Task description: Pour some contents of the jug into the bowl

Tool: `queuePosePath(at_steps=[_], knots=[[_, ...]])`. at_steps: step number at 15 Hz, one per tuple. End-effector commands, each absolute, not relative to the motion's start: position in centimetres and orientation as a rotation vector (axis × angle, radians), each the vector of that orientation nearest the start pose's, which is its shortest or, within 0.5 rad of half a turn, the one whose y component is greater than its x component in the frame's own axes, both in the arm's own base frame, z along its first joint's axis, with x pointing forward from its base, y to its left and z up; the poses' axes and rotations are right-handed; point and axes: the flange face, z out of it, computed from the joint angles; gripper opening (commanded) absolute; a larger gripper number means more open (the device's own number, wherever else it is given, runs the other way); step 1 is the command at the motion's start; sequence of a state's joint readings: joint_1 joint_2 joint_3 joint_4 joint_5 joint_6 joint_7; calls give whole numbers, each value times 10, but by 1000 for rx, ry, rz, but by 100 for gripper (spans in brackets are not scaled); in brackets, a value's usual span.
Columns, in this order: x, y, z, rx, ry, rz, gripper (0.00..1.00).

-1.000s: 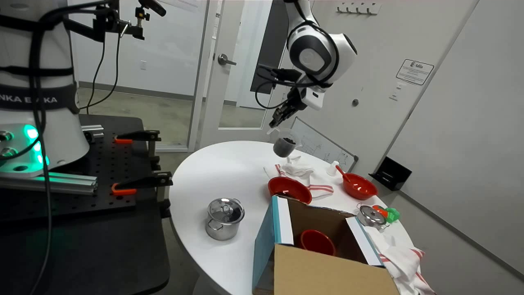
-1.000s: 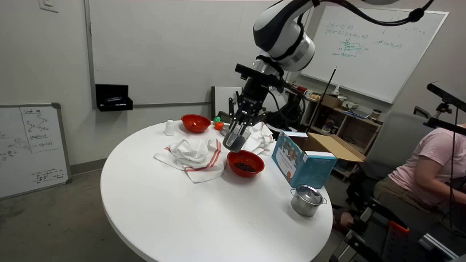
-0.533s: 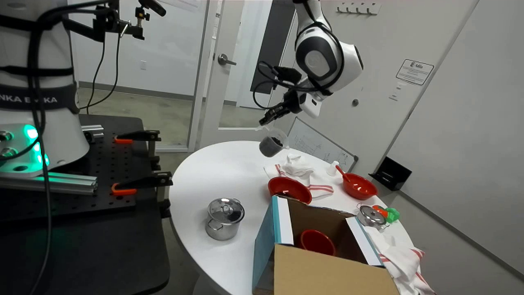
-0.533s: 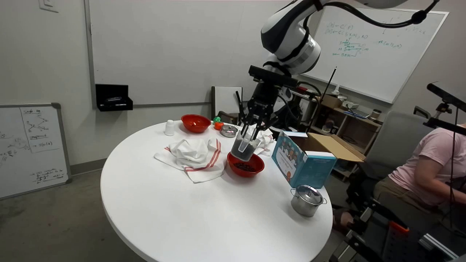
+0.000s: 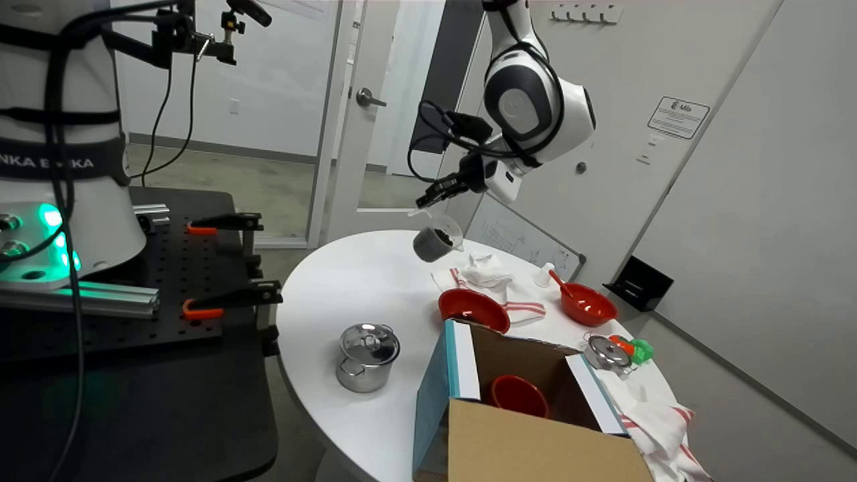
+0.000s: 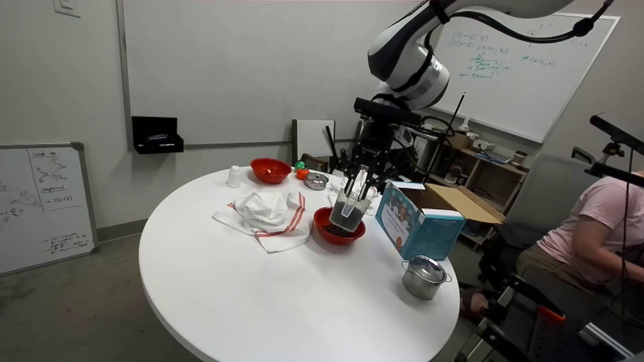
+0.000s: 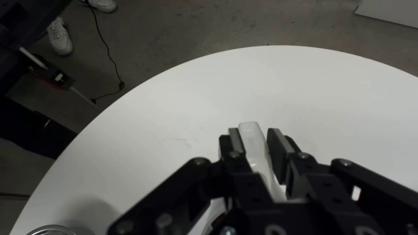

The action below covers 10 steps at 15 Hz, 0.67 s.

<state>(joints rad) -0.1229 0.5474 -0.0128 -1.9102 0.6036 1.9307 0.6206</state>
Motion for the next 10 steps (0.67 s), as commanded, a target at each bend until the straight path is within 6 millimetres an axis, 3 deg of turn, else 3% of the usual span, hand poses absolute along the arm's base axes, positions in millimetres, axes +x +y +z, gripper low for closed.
queuePosePath(at_steps=[1,10], knots=[[578,-37,182,-2255,1442,847,6],[627,-75,160,-2156,1557,860,6]])
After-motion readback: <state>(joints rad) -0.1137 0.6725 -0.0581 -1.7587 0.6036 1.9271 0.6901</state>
